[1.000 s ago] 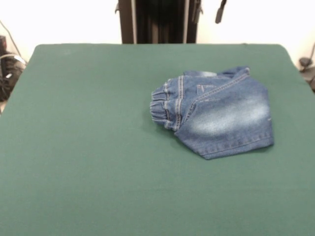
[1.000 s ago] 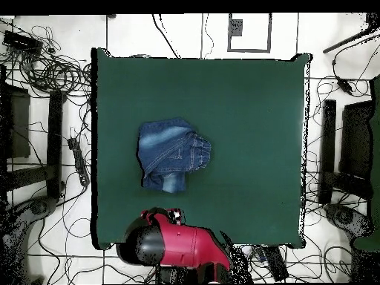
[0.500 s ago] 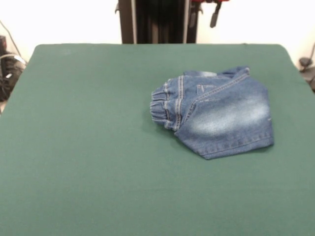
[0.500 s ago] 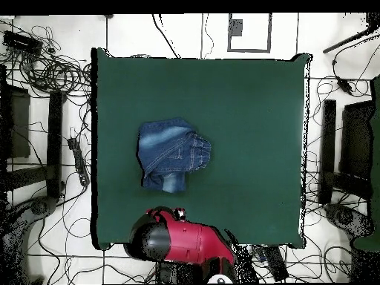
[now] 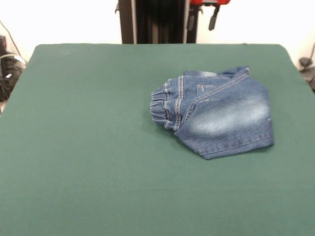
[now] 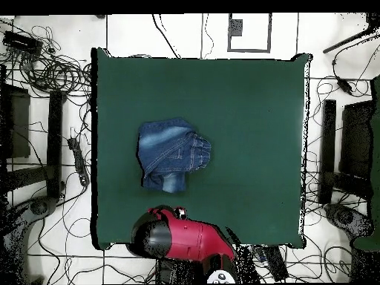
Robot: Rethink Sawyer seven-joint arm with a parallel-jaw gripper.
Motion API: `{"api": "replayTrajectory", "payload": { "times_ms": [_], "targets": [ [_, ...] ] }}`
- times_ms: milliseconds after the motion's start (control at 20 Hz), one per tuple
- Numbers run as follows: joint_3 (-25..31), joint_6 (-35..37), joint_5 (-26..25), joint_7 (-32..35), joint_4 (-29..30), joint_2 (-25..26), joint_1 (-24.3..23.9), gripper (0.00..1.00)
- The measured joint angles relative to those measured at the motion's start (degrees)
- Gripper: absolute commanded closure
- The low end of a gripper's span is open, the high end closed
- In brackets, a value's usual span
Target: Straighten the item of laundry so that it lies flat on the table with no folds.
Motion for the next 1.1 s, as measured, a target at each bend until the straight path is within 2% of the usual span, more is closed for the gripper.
{"api": "replayTrajectory", "payload": {
  "times_ms": [1100],
  "targets": [
    [0.0, 0.0, 0.0, 0.0, -6.0, 1.2, -0.4, 0.0]
  ]
}}
